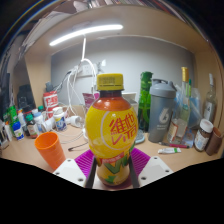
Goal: Pour water
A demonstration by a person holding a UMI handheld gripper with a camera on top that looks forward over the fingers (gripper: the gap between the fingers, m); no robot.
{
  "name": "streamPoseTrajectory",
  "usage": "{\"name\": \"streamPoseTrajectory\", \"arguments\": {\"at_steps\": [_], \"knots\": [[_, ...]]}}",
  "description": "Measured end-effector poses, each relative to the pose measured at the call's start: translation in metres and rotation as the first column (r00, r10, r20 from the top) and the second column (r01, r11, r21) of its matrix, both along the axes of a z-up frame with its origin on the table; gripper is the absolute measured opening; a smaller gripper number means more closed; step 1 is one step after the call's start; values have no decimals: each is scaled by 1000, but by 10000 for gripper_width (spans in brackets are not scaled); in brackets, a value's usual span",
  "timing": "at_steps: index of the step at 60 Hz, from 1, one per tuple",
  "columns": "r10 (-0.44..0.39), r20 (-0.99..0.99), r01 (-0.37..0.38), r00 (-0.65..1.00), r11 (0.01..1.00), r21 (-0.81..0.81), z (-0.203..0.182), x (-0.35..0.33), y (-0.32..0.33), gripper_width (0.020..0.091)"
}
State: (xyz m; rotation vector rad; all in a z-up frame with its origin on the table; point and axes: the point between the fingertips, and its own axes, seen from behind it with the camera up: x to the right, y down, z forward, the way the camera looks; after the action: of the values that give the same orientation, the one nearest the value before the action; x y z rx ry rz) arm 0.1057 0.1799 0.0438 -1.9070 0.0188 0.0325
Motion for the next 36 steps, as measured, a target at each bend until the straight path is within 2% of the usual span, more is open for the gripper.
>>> {"name": "streamPoseTrajectory", "arguments": {"at_steps": [2,7,20,36], "knots": [[-4,-7,3,1000,999,-46,-7,2,-4,592],[-21,-34,17,999,991,-130,-14,4,-22,853],[-56,-39,51,998,992,-113,26,3,-96,839],[-58,-69,50,996,993,-104,95,-46,-219,839]]}}
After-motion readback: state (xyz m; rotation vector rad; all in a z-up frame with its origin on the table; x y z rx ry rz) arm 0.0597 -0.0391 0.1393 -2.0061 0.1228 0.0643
